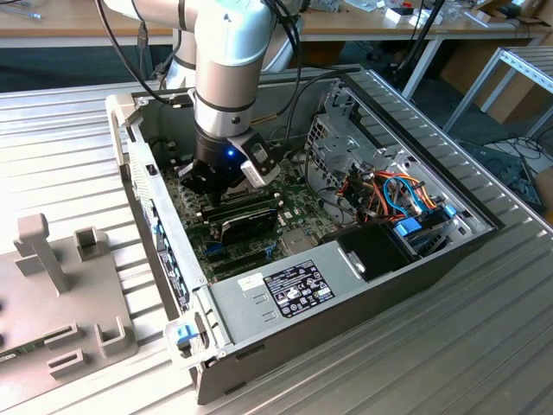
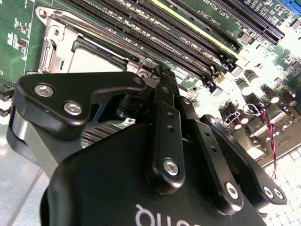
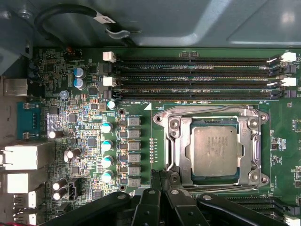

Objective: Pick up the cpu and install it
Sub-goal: 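Install the second cpu locking lever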

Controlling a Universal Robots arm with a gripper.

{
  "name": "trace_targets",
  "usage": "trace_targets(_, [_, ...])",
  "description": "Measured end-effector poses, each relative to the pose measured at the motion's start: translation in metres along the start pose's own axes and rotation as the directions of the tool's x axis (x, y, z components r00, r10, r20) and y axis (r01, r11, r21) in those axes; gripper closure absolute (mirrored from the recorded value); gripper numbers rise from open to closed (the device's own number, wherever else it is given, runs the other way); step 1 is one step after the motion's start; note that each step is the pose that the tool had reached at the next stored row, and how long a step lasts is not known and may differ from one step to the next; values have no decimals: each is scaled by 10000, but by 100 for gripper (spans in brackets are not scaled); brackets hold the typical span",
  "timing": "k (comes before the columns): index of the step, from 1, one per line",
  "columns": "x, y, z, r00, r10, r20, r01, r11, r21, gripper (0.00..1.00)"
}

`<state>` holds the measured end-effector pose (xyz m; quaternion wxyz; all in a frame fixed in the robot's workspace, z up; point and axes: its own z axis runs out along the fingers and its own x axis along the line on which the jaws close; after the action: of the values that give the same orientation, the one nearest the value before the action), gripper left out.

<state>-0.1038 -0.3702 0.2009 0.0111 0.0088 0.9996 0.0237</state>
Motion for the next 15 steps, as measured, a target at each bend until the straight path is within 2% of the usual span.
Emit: trace_targets(15, [-1, 2, -59, 10000, 0, -1, 0, 10000, 1, 89])
